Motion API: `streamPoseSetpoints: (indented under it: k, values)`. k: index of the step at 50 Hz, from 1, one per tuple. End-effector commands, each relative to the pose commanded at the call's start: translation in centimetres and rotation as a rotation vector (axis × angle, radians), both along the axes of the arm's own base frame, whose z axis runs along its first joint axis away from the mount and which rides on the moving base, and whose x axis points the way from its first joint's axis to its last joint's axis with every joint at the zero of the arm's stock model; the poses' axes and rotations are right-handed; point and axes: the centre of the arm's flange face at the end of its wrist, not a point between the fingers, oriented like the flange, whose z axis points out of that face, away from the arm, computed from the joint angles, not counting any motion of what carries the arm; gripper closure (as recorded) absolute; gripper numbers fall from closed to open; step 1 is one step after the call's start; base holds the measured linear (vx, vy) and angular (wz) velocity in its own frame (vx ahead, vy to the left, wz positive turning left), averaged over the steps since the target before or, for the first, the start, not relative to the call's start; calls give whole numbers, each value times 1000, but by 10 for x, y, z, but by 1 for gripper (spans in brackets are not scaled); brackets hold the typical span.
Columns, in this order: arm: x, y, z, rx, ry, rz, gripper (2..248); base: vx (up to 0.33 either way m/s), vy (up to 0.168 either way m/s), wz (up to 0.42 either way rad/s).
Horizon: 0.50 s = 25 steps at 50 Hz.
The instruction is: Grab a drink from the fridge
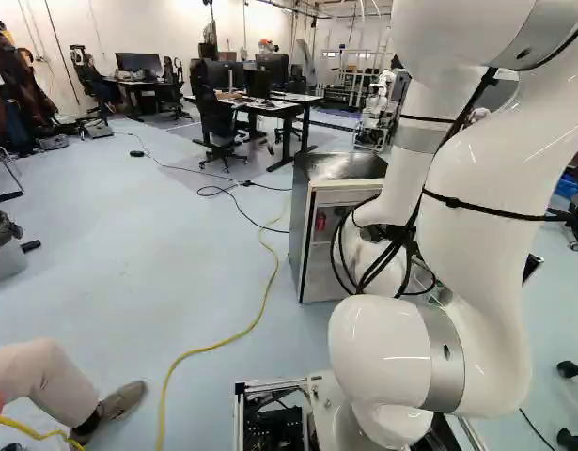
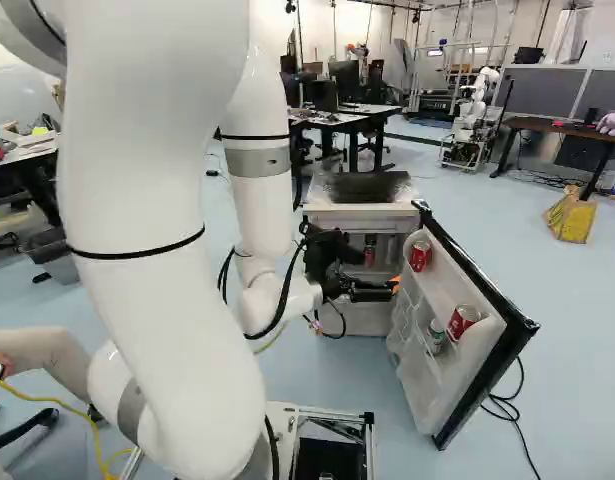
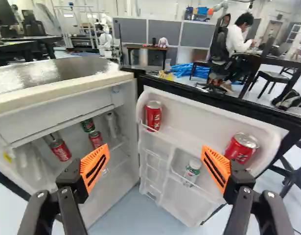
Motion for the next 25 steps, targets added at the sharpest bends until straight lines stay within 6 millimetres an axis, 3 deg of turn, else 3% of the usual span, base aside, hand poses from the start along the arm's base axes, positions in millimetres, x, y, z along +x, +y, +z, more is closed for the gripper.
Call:
streamPoseSetpoints:
  k: [25]
  values:
    - [26,14,-27,65,60,255,3,0,0,0]
